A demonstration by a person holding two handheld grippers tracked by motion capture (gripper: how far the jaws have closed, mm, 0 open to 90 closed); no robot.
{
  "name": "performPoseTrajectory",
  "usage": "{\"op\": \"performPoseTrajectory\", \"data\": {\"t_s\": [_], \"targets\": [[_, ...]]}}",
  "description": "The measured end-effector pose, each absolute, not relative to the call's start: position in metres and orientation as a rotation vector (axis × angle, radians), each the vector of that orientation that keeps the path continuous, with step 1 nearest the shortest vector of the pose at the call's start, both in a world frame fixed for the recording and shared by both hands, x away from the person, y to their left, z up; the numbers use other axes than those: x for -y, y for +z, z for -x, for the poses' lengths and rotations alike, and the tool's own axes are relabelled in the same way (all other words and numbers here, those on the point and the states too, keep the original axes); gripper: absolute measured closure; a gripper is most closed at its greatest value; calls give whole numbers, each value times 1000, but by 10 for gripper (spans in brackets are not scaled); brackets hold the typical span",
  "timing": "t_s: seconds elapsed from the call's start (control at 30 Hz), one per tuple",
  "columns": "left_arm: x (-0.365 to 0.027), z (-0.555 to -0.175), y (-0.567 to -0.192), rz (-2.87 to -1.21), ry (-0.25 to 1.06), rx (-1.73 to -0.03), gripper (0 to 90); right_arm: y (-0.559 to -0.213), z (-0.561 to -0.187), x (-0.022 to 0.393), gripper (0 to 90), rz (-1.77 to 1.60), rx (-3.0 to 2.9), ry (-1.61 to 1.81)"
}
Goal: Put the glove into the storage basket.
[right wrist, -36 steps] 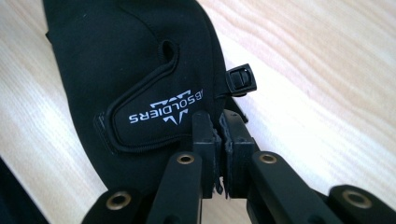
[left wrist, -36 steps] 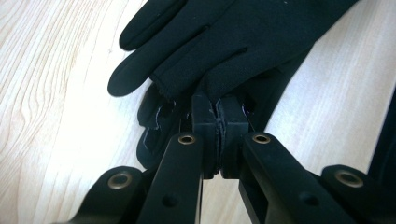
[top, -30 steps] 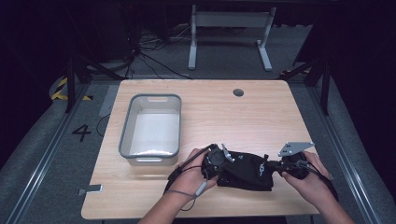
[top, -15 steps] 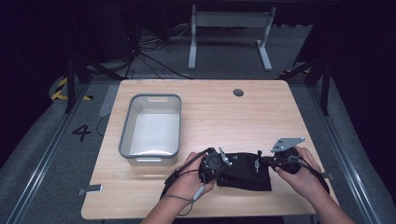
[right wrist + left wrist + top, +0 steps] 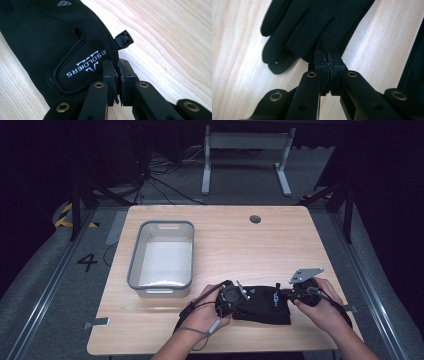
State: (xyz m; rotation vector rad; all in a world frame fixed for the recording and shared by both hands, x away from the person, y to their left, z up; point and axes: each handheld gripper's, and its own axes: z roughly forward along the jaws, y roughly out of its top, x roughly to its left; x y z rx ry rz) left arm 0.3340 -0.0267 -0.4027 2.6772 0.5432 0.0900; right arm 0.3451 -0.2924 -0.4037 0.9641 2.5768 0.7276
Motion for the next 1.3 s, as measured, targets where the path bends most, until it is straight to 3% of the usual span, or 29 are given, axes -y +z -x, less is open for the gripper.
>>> {"op": "performPoseTrajectory", "data": {"t_s": [0.17, 0.3, 0.4, 0.63, 0.97, 1.3], "targets": [[29, -337, -409, -2685, 55, -539, 880, -405, -345, 294, 836, -980, -2577, 724], [30, -337, -412, -2695, 15, -526, 875, -406, -346, 295, 739, -987, -2564, 716], [27, -339, -411, -2684, -54, -515, 816, -404, -344, 298, 692, -979, -2531, 733], [19, -340, -404, -2650, -138, -514, 694, -403, -343, 303, 690, -988, -2511, 734], [16, -344, -385, -2494, 5, -581, 781, -398, -334, 309, 685, -1017, -2491, 776], [24, -347, -386, -2453, -5, -607, 773, -399, -333, 332, 681, -1141, -2475, 854]]}}
